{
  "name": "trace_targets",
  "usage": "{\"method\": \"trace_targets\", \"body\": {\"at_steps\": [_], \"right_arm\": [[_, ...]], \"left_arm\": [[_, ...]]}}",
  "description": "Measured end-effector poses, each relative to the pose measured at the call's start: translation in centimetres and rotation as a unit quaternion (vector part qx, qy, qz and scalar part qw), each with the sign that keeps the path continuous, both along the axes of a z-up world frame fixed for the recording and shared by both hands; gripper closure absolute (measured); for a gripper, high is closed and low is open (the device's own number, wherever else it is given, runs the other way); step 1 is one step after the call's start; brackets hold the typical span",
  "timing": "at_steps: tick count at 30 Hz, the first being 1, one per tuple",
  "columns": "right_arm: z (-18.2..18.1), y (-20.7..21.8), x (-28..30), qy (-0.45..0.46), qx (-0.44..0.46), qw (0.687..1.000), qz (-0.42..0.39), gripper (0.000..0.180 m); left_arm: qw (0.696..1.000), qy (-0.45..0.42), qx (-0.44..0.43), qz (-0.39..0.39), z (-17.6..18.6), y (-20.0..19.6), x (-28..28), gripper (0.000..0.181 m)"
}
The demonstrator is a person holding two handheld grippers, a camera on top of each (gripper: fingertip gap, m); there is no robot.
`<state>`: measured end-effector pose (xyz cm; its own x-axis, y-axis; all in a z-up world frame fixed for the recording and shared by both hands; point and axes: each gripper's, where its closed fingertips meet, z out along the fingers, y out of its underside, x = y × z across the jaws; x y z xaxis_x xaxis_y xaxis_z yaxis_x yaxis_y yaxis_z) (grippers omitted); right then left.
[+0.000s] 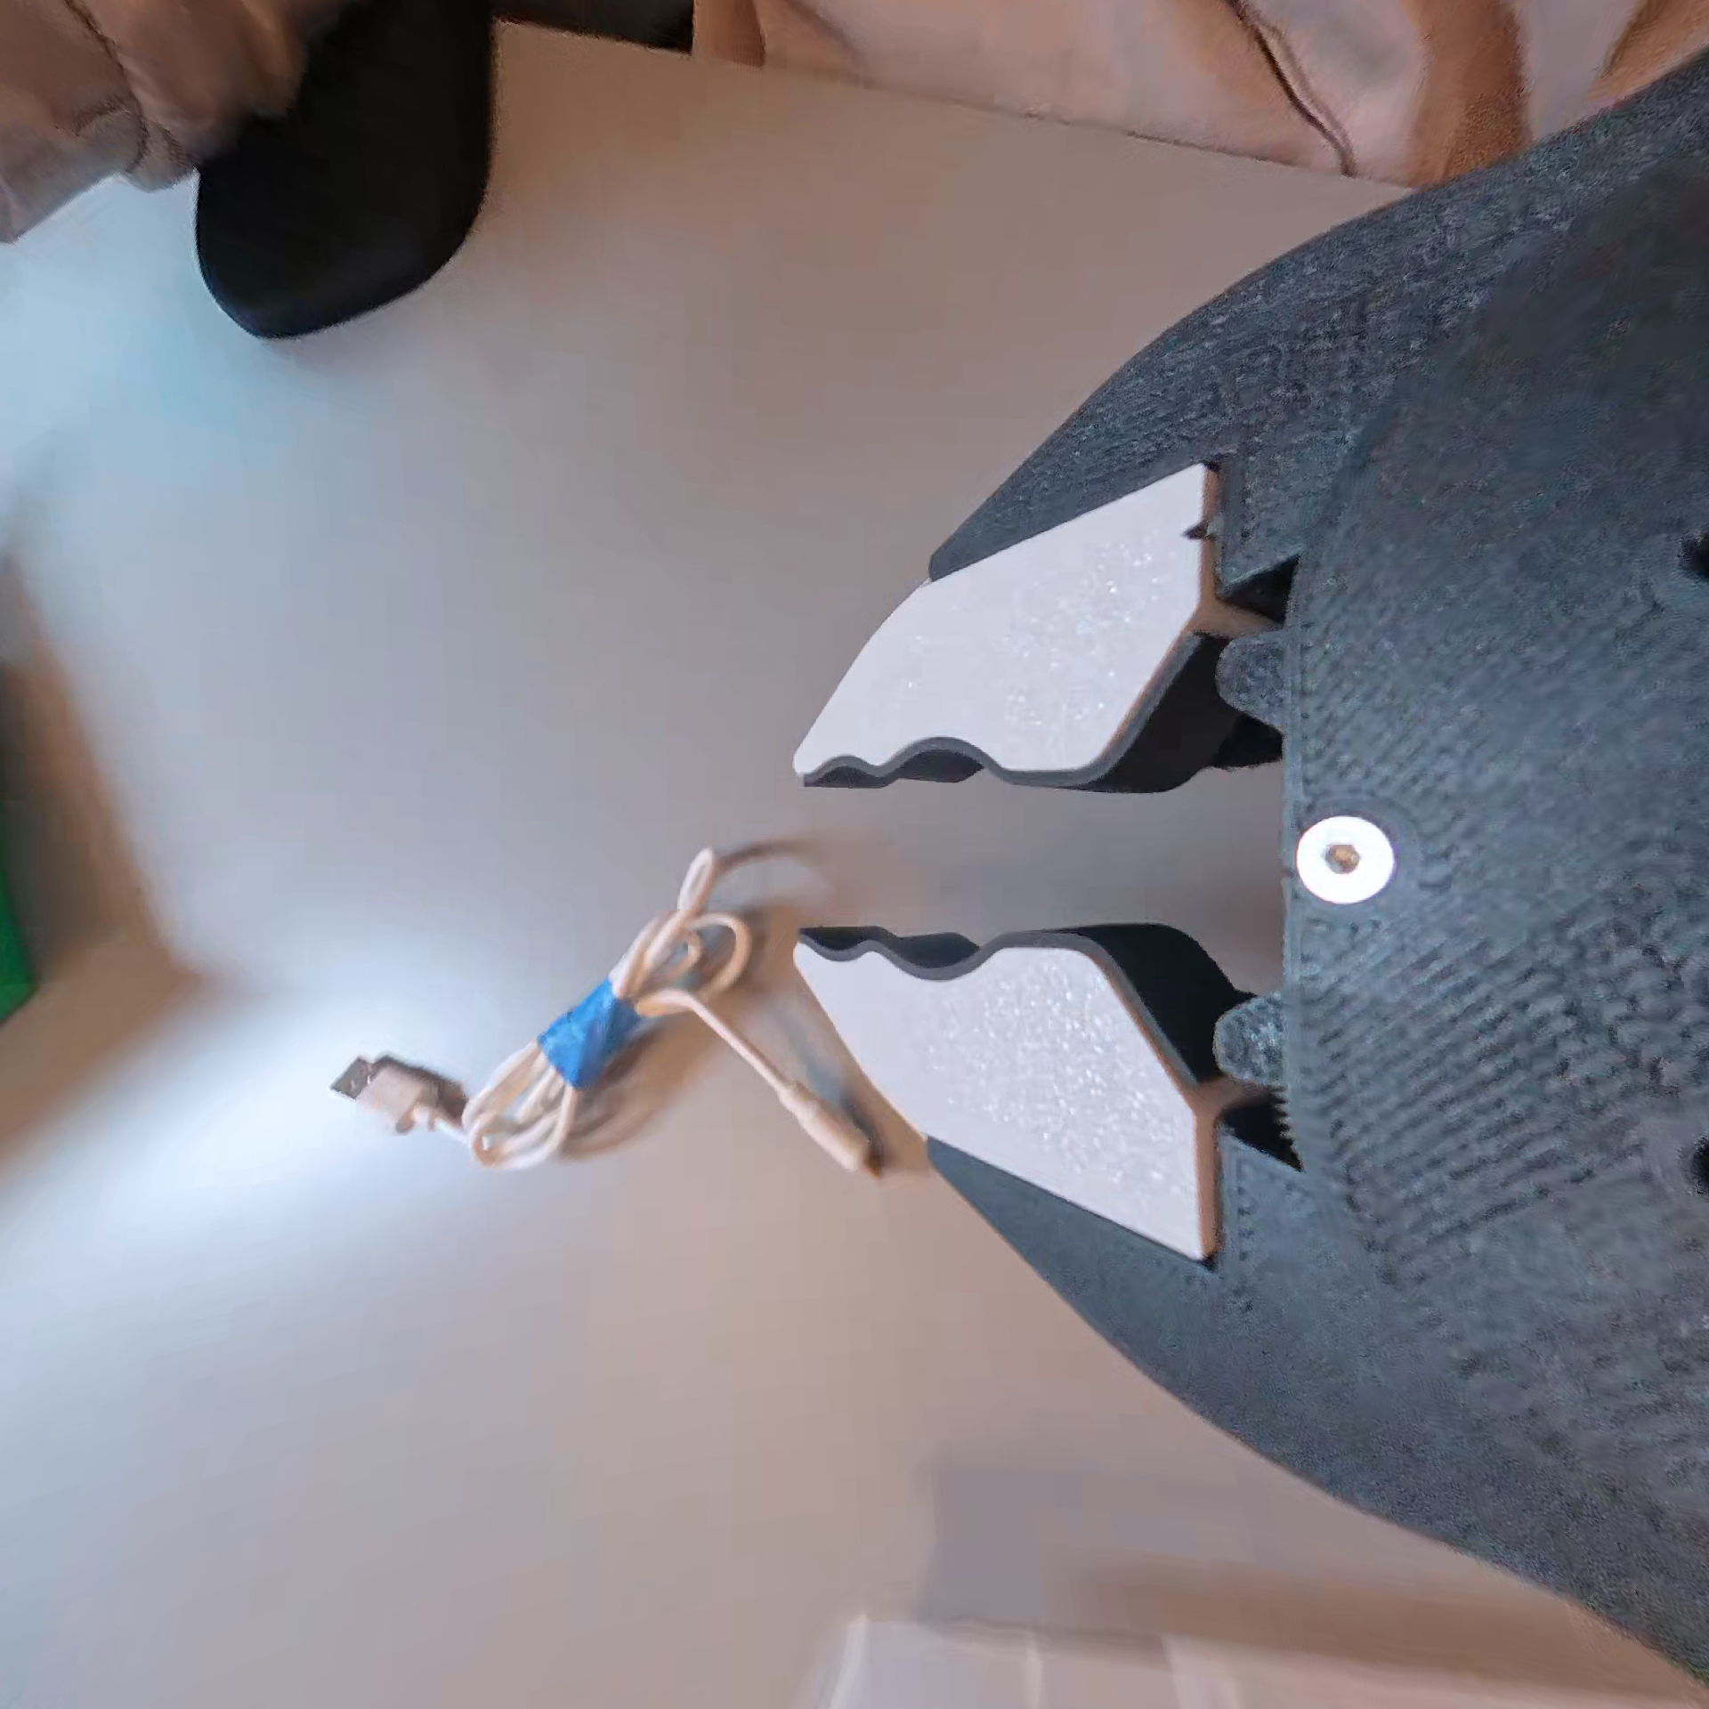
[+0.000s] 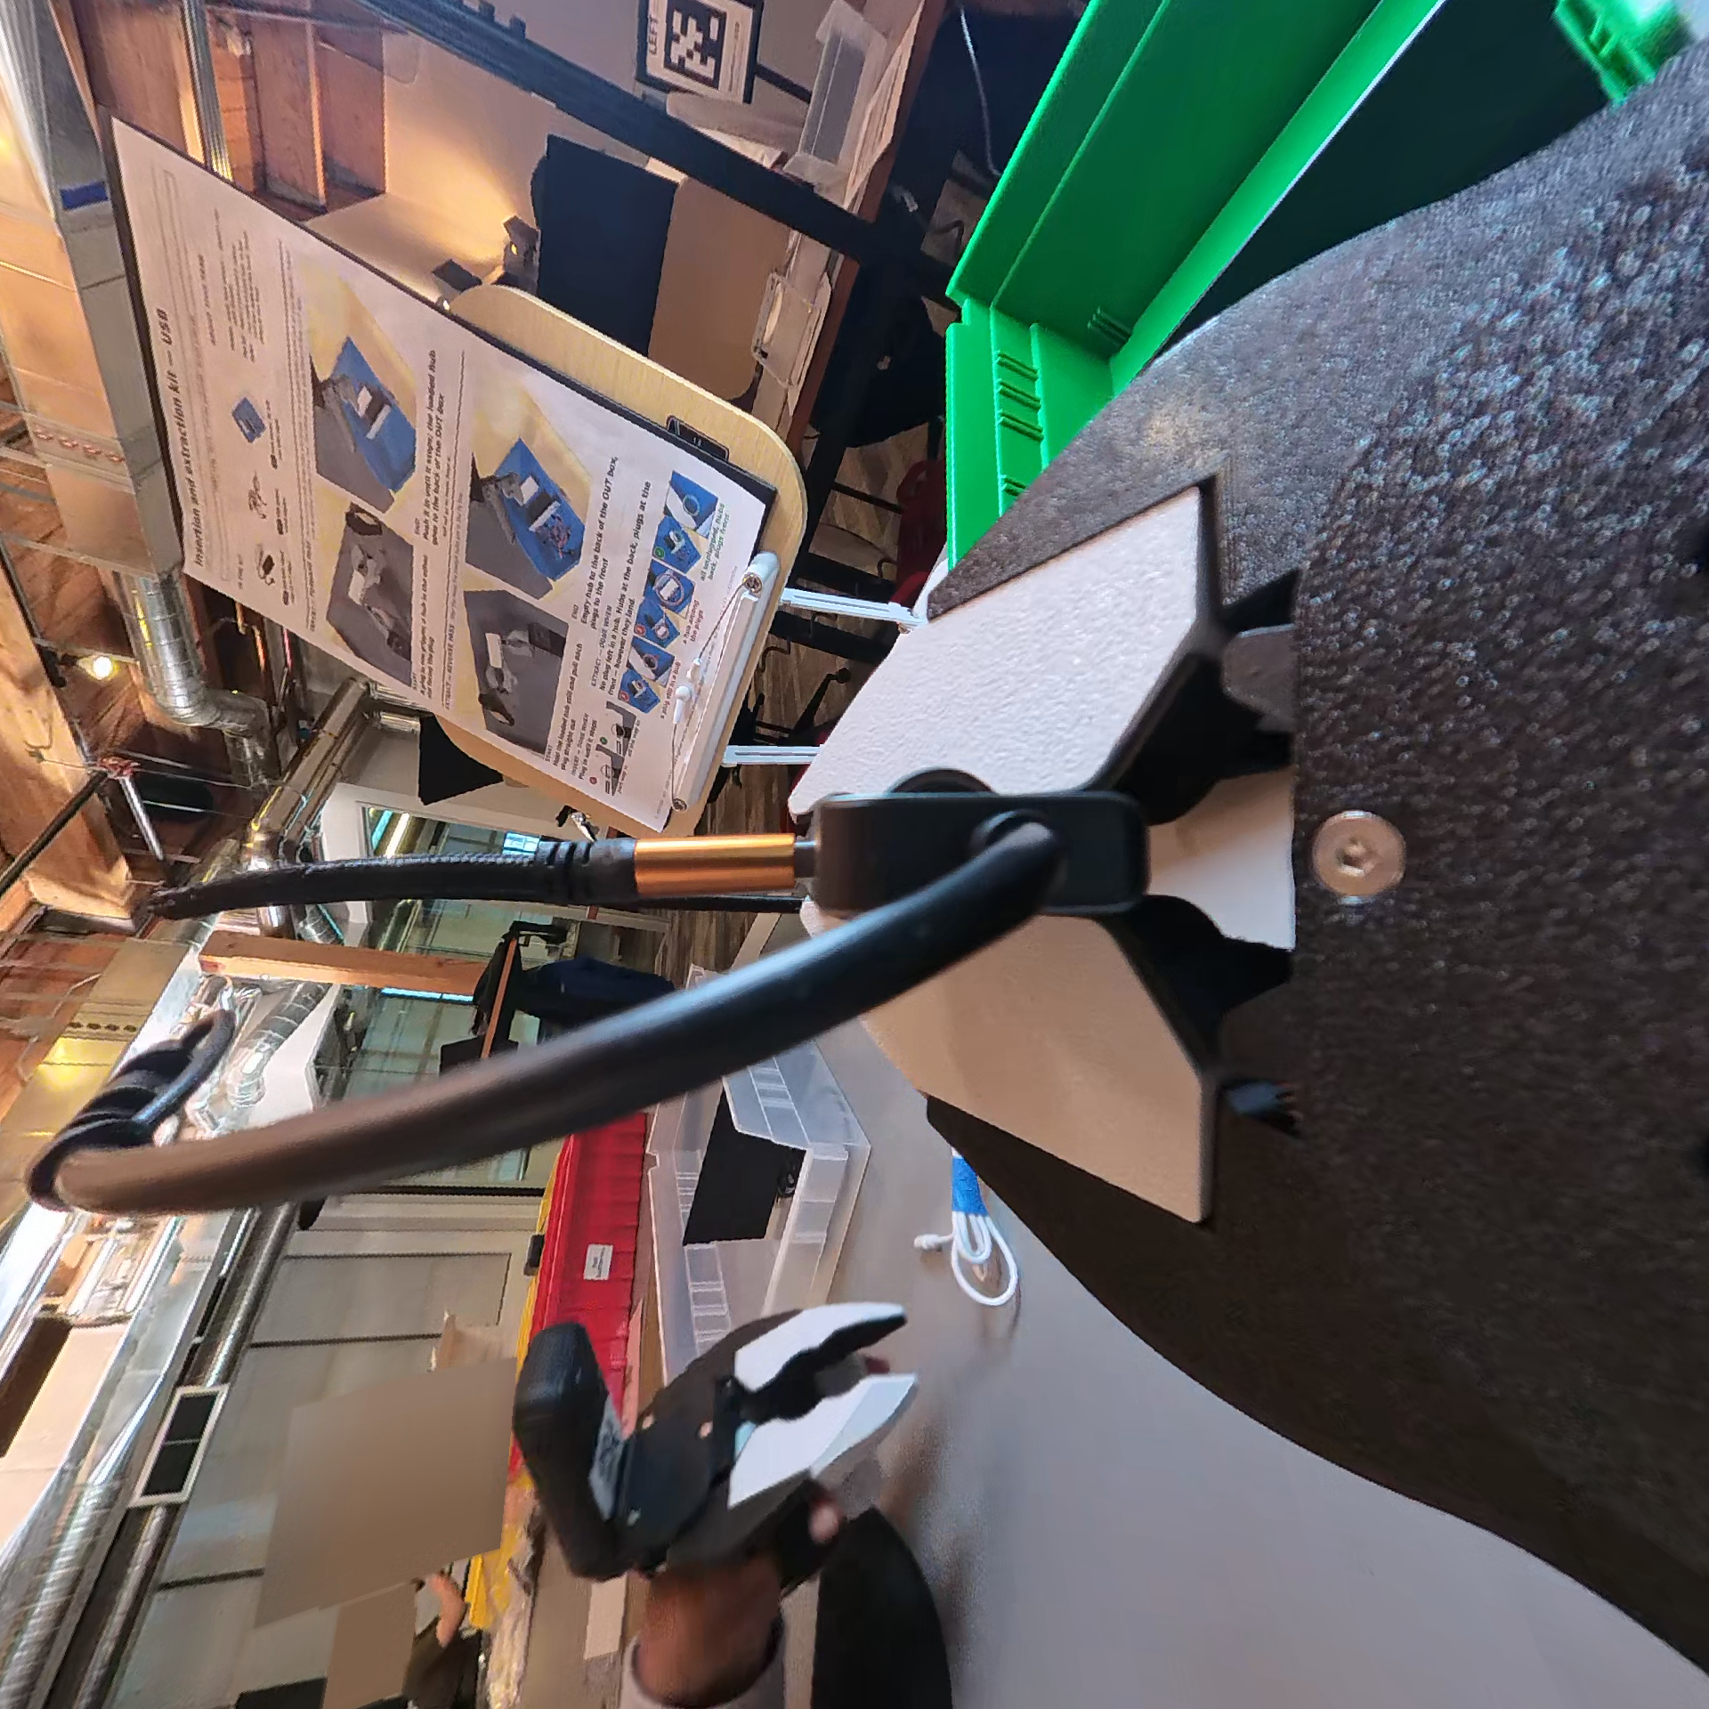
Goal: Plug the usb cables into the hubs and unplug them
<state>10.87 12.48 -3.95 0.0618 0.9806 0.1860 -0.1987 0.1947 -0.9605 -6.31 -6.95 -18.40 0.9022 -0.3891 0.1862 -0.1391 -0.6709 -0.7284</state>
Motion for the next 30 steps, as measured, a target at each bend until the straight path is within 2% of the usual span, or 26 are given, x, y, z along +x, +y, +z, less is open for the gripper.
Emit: {"method": "trace_targets", "body": {"at_steps": [3, 5, 7, 11, 15, 18, 19, 23, 25, 28, 30], "right_arm": [[0.0, -0.1, -0.2, -0.001, 0.002, 1.000, 0.000, 0.168], [-0.2, -0.2, -0.4, -0.003, 0.003, 1.000, 0.000, 0.167], [-0.5, -0.3, -0.5, -0.006, 0.005, 1.000, 0.002, 0.167], [-0.9, -0.7, -0.6, -0.015, 0.017, 1.000, 0.010, 0.167], [-1.5, -0.8, -0.8, -0.027, 0.025, 0.999, 0.013, 0.166], [-1.9, -0.9, -0.9, -0.035, 0.032, 0.999, 0.018, 0.168], [-2.0, -1.0, -1.0, -0.038, 0.035, 0.998, 0.020, 0.168], [-2.9, -2.0, -1.6, -0.058, 0.075, 0.995, 0.026, 0.166], [-3.4, -2.7, -2.0, -0.070, 0.100, 0.992, 0.028, 0.169], [-4.6, -3.7, -2.7, -0.103, 0.182, 0.978, 0.007, 0.169], [-5.8, -4.4, -3.3, -0.134, 0.263, 0.955, -0.013, 0.168]], "left_arm": [[0.995, 0.089, 0.054, 0.007, 3.1, 0.2, -1.9, 0.156], [0.989, 0.122, 0.087, -0.006, 4.9, 1.9, -1.5, 0.155], [0.986, 0.133, 0.093, -0.031, 5.1, 4.5, -0.4, 0.152], [0.978, 0.193, 0.045, -0.065, 1.3, 10.7, -0.4, 0.151], [0.968, 0.215, -0.068, -0.109, -3.9, 13.1, -1.0, 0.147], [0.966, 0.210, -0.080, -0.125, -4.5, 13.4, -0.8, 0.174], [0.963, 0.224, -0.076, -0.130, -4.7, 13.3, -1.0, 0.174], [0.969, 0.197, -0.065, -0.131, -4.7, 12.2, -0.8, 0.174], [0.978, 0.145, -0.055, -0.139, -4.3, 11.2, 0.1, 0.174], [0.985, 0.072, -0.028, -0.153, -1.9, 9.9, 1.5, 0.174], [0.987, 0.038, 0.004, -0.159, 1.3, 9.3, 2.0, 0.174]]}}
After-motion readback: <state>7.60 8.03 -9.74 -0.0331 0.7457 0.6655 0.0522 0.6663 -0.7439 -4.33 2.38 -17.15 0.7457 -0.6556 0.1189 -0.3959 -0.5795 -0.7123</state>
